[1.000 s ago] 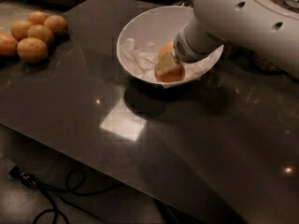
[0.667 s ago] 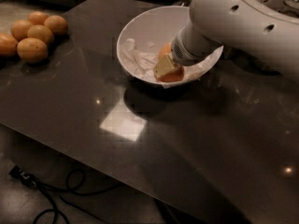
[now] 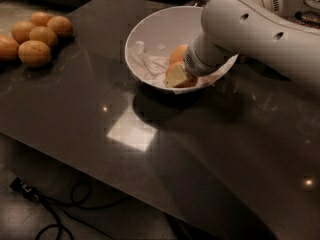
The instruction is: Pick orange from white bowl
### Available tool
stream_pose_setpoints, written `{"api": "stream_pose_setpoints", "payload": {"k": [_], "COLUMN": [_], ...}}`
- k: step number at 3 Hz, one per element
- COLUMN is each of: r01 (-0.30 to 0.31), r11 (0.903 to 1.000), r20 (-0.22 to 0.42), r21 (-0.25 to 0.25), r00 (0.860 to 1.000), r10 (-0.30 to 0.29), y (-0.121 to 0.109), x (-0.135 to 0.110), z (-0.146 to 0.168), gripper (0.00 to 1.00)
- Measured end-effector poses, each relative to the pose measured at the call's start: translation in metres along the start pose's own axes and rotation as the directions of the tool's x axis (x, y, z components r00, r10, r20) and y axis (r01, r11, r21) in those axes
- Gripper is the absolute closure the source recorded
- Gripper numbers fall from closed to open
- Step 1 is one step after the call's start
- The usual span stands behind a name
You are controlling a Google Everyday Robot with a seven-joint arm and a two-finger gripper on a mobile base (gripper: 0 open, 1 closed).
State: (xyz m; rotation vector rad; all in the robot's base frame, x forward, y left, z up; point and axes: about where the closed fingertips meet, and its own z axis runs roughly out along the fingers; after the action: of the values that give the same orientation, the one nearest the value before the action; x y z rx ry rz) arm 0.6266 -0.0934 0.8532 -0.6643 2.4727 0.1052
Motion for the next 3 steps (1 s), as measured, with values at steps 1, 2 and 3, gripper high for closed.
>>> {"api": "stream_pose_setpoints", "payload": {"k": [1,2,3], "r01": [-0.008,-0.008,-0.008], "r11": [0.9998,0.9998,0.9998], "r20": [-0.01,-0.01,-0.01], "r21": [-0.016,-0.016,-0.016], "r00": [1.0,1.0,1.0], "r10": [0.008,0.008,0.008], "y": [-0.0006,-0.0006,-0.0006], "x": [0.0034,0.0027,0.0023], "z": [0.0068,0.0056,0.005], "gripper": [0.51,0.82,1.0]}}
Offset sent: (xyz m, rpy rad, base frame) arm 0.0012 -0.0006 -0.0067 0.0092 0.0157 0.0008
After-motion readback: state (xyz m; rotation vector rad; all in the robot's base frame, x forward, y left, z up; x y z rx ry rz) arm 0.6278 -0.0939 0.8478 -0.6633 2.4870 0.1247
